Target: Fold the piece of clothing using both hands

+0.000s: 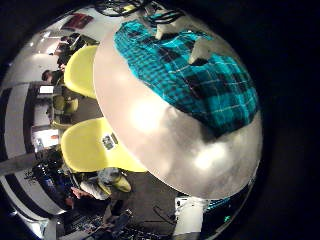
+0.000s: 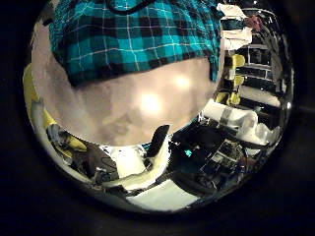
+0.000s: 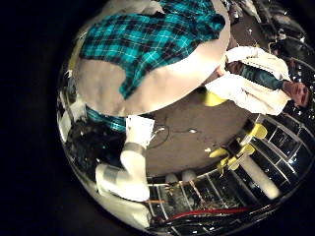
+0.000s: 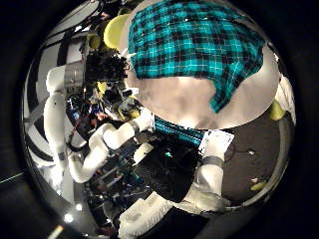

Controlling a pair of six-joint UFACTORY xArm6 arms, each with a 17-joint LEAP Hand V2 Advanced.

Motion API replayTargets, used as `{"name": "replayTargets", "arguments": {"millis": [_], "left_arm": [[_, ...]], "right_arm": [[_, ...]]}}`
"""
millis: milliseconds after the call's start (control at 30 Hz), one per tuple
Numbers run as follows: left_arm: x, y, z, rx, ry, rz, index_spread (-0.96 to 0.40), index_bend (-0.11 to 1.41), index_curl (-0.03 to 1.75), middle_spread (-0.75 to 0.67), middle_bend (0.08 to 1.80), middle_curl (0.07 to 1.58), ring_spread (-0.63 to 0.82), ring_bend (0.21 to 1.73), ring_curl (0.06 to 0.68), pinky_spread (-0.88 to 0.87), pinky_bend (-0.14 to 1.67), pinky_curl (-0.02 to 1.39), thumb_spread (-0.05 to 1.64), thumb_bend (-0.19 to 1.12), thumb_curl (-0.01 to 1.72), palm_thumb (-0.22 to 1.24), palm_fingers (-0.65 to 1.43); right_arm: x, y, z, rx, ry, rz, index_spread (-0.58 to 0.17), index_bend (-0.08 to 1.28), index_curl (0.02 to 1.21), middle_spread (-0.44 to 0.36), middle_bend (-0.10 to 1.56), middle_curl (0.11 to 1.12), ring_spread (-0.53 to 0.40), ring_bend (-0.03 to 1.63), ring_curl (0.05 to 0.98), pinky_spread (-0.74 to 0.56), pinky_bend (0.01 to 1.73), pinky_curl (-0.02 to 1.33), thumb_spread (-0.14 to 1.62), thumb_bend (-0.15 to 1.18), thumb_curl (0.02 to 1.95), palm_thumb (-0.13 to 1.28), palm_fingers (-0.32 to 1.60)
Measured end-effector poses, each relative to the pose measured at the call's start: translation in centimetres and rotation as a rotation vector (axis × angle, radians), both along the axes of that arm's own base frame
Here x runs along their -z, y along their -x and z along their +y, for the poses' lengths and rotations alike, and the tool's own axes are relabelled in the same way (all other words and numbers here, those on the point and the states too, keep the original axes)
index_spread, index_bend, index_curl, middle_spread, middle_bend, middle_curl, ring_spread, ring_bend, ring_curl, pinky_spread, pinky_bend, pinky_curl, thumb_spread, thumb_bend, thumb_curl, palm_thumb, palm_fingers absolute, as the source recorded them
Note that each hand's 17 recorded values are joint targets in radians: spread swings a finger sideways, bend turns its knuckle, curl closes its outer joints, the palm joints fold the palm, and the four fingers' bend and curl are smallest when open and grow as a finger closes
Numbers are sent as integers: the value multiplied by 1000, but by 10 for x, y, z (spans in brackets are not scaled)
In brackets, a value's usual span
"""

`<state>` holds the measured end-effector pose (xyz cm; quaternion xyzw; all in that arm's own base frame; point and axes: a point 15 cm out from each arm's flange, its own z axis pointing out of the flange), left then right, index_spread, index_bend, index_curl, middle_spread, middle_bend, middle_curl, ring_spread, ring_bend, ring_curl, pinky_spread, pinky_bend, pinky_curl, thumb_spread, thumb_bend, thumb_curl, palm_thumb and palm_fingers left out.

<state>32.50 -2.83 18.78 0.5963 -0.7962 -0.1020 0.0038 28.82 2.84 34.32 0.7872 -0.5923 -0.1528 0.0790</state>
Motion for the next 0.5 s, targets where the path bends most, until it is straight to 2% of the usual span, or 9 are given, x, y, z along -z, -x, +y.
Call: {"name": "replayTargets", "arguments": {"millis": [333, 433, 500], "left_arm": [[32, 6, 7, 2, -66, 80, -61, 187, 330, 128, 206, 350, 309, 734, 148, 341, 431, 301, 899, -27, 319, 240, 148], [41, 9, 4, 0, -78, 101, -66, 184, 338, 94, 229, 360, 247, 722, 147, 306, 405, 293, 902, -25, 321, 261, 200], [44, 9, 3, 0, -87, 105, -84, 198, 346, -7, 367, 387, 125, 714, 131, 227, 351, 267, 910, -17, 325, 293, 385]], "right_arm": [[-4, 12, -19, -16, 64, 30, -359, 166, 289, -20, 326, 369, 42, 751, 200, 364, 642, 157, 1366, -10, 207, 270, 333], [-6, 14, -25, 3, 68, 28, -359, 166, 289, -19, 328, 369, 40, 753, 200, 361, 645, 153, 1364, -9, 210, 276, 332], [-8, 15, -32, 15, 74, 24, -359, 168, 291, -19, 328, 369, 39, 757, 200, 352, 647, 150, 1363, -10, 211, 277, 333]]}}
